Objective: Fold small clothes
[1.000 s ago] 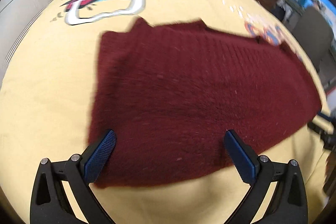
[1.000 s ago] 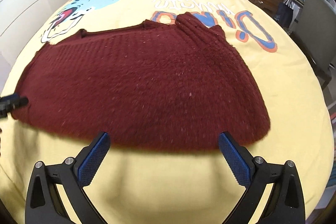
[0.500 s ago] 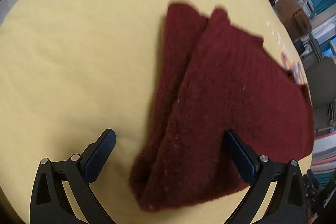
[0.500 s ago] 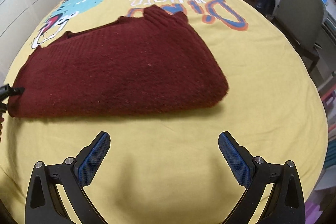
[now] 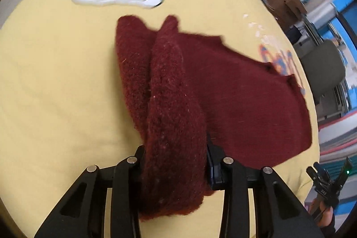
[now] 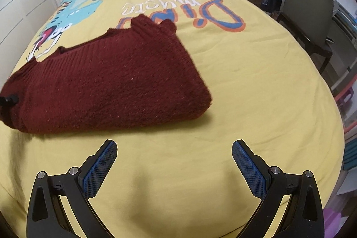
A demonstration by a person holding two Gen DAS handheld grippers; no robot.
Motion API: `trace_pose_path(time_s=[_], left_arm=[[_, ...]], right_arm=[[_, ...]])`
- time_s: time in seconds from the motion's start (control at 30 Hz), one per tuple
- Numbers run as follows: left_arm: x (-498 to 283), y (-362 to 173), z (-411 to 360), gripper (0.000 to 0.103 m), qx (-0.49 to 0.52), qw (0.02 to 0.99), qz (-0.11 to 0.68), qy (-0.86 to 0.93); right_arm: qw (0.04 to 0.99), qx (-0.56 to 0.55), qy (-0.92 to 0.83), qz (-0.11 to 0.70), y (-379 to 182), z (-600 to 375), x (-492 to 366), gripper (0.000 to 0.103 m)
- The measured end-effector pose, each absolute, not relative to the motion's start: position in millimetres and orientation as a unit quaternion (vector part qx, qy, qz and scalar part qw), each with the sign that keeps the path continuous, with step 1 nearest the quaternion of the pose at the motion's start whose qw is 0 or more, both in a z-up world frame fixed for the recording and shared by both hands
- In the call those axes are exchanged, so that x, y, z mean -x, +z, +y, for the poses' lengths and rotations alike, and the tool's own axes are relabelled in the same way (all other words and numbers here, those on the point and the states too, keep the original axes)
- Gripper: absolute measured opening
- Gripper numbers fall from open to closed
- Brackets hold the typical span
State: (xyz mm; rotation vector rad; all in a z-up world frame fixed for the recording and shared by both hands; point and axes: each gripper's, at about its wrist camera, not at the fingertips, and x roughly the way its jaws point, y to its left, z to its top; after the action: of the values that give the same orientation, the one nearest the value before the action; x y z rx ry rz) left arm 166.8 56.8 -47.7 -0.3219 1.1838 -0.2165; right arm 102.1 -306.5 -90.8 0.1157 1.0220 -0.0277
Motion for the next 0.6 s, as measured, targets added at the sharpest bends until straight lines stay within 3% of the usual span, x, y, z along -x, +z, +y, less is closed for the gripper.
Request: trace_pose_path(time_s=[0.37,0.6], left_arm=[[-200.6,28.6,-71.5,0.027,0.107,0.815,0.539,-0.182],[-236.6,13.2,-190.6,0.026,0.053,0.801,0.559,-0.209]], right_arm=[[0.887,-0.08,-0.023,0.454,-57.5,-359.0,-102.3,0.103],[0.888,-0.08,-0.041,0.451,-43.7,-396.0,-102.1,0.103]])
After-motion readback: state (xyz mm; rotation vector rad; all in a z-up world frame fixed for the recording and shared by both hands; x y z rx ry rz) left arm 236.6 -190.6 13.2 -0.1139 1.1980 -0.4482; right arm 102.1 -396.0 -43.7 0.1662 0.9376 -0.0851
